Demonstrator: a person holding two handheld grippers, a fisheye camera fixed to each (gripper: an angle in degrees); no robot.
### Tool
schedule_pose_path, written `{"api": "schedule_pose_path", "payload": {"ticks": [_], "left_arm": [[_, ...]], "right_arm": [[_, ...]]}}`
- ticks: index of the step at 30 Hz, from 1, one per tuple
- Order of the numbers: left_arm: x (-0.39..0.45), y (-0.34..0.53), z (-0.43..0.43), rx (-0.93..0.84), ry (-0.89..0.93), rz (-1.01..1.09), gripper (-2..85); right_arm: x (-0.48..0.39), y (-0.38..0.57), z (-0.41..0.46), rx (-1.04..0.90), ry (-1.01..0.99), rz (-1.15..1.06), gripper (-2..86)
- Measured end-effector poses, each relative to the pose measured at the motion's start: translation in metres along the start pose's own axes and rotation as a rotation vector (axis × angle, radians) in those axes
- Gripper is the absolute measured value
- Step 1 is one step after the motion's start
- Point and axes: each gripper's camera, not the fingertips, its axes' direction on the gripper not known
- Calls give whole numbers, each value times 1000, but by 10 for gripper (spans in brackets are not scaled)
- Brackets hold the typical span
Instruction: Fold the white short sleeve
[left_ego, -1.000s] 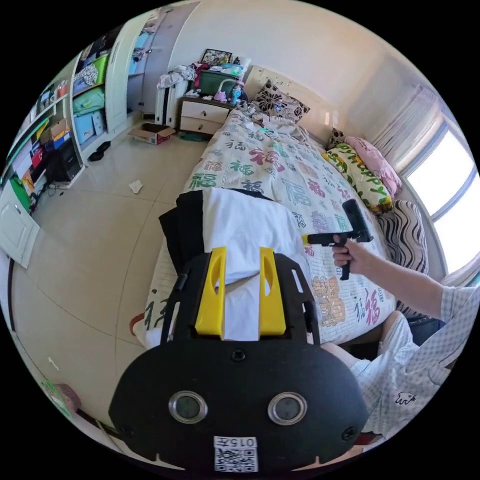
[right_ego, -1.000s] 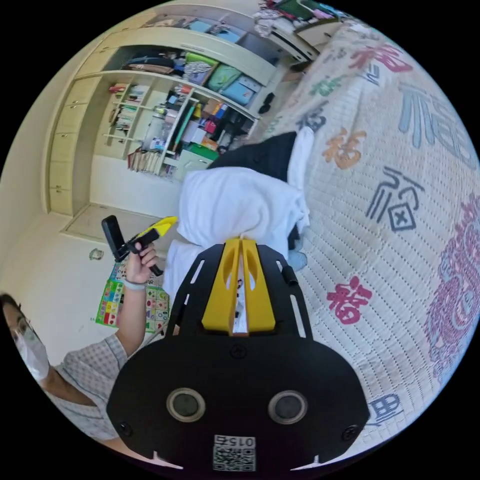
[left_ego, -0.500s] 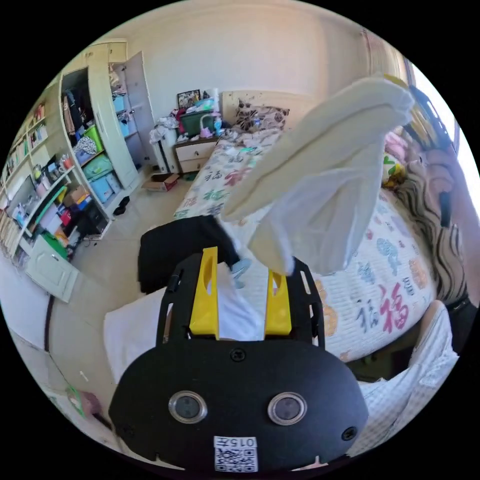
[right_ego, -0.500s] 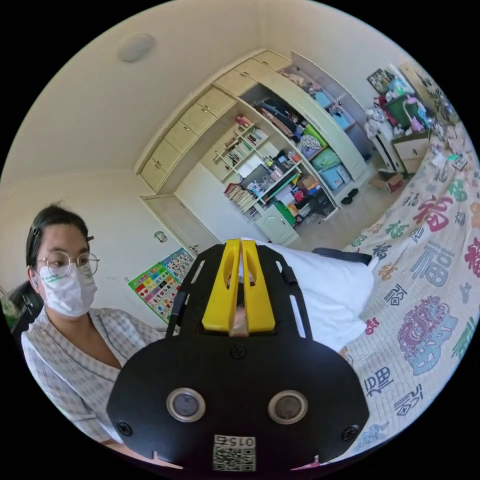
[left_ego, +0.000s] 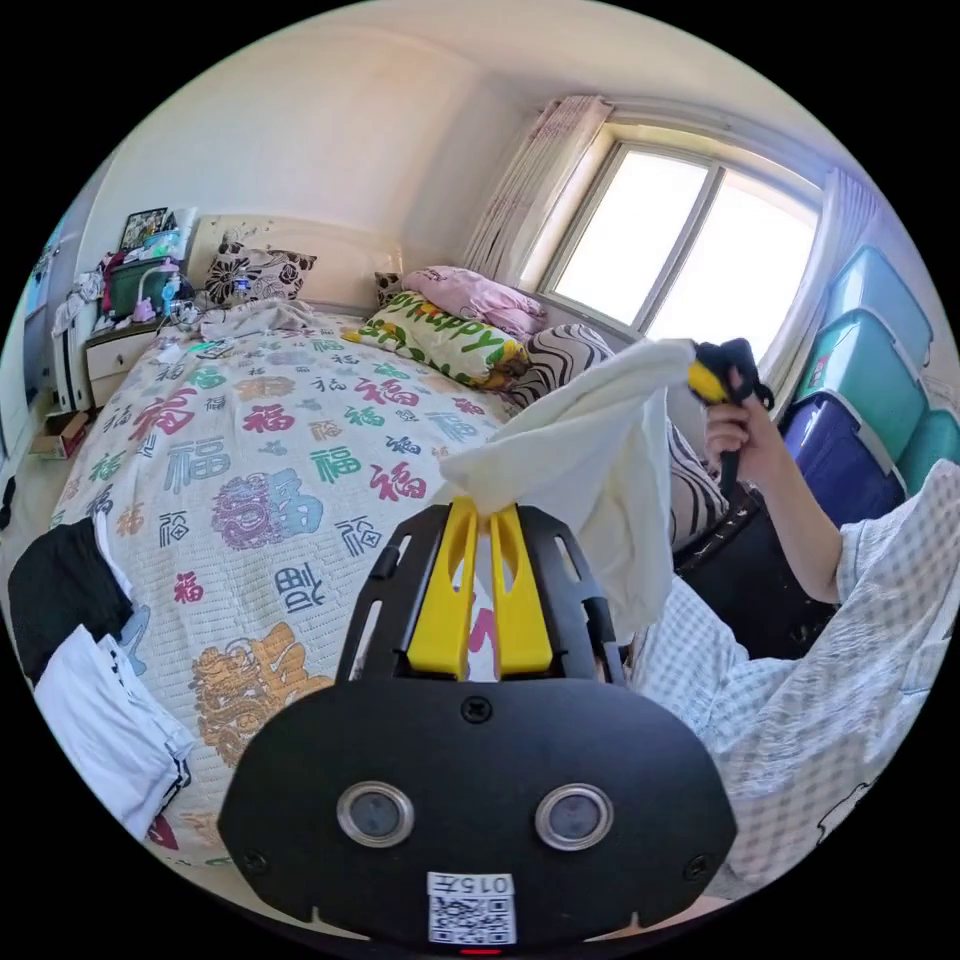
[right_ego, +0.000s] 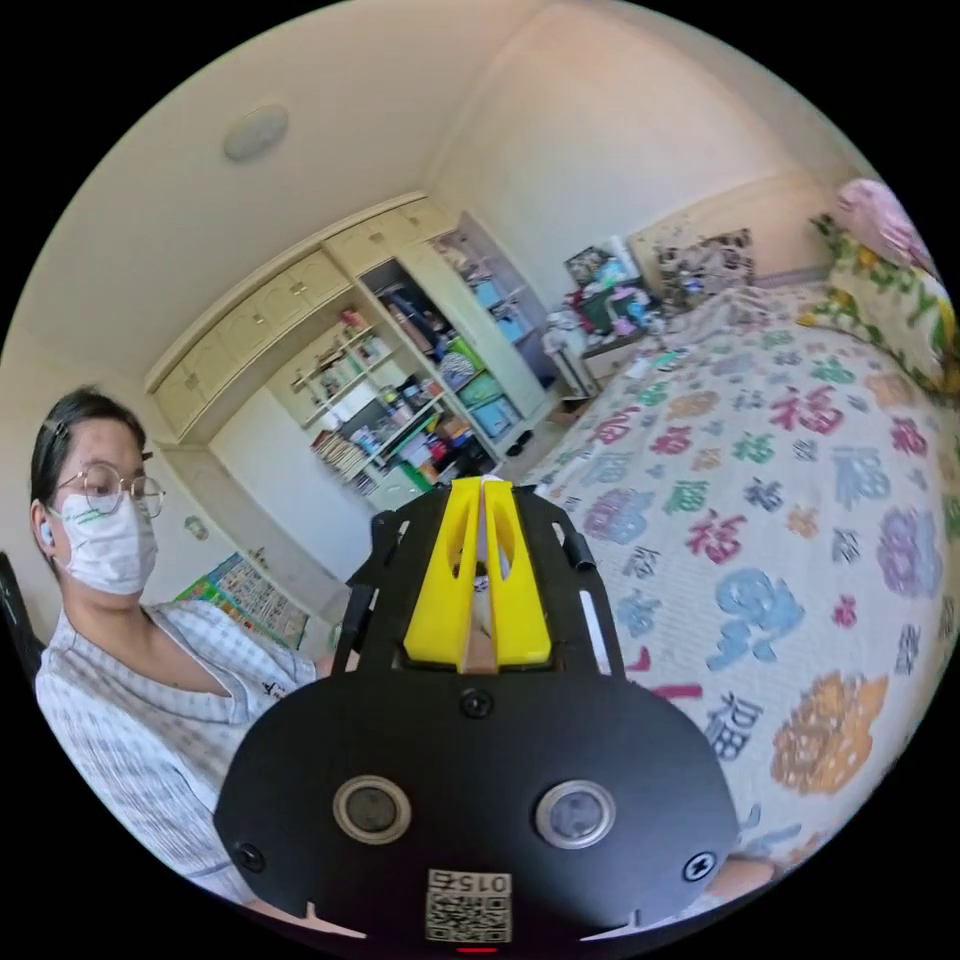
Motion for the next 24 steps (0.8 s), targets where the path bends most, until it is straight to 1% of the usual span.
{"api": "schedule_pose_path", "payload": {"ticks": [4, 6, 9, 12, 17, 20, 21, 22, 24], "left_arm": [[10, -32, -4, -8, -76, 38, -2], [15, -44, -6, -4, -87, 56, -2], [27, -59, -8, 3, -132, 105, -2], [29, -66, -3, 0, -144, 101, -1], [27, -64, 9, -12, -96, 81, 0], [27, -61, 18, -49, -58, 88, -1], [23, -58, 25, -80, -62, 68, -2], [18, -53, 34, -113, -122, 42, -3], [7, -43, 51, -157, -138, 14, -4]], "right_arm": [[42, 38, -76, 121, 13, 156, -4], [54, 51, -106, 181, 43, 183, -3], [71, 69, -145, 219, 67, 210, -4], [88, 84, -177, 263, 0, 256, -4], [99, 97, -219, 257, -11, 251, -4], [97, 99, -245, 272, -36, 209, -4], [96, 99, -256, 274, -28, 192, -3], [98, 101, -266, 284, -2, 195, -3], [109, 106, -283, 318, 51, 230, -3]]}}
